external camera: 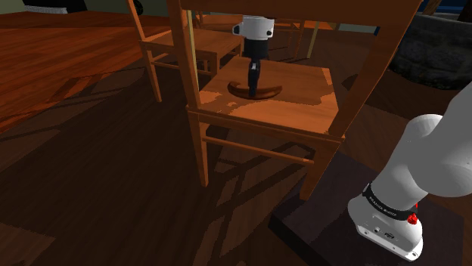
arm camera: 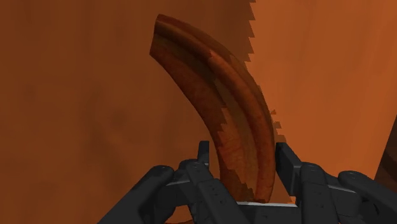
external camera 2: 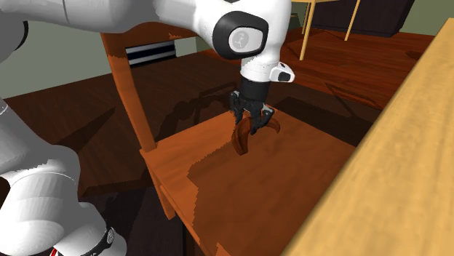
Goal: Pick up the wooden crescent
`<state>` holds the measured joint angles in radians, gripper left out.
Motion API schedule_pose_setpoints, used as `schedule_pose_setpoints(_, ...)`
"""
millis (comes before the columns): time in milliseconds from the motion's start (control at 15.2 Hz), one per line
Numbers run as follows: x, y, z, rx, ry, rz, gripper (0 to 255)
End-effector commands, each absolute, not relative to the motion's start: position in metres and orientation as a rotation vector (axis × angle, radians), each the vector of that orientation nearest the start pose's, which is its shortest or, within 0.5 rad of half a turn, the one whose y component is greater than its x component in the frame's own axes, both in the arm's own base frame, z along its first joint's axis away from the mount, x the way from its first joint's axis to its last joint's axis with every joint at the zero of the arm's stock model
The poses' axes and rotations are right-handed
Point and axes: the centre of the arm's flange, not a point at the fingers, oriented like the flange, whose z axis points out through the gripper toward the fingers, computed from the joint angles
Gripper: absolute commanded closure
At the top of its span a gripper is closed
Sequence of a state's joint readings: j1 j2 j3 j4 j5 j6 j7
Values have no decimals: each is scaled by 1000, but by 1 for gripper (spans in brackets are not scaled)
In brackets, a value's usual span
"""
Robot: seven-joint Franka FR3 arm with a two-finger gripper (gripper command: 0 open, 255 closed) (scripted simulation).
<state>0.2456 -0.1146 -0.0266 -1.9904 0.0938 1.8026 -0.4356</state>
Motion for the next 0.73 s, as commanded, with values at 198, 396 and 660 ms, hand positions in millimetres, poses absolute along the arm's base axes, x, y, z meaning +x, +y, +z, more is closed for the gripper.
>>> schedule_pose_setpoints(198, 503, 126, 524, -2885, -963, 115, 255)
schedule_pose_setpoints(396, 503, 126, 540, -2885, -963, 115, 255)
schedule_pose_setpoints(660, 503, 126, 561, -2885, -963, 115, 255)
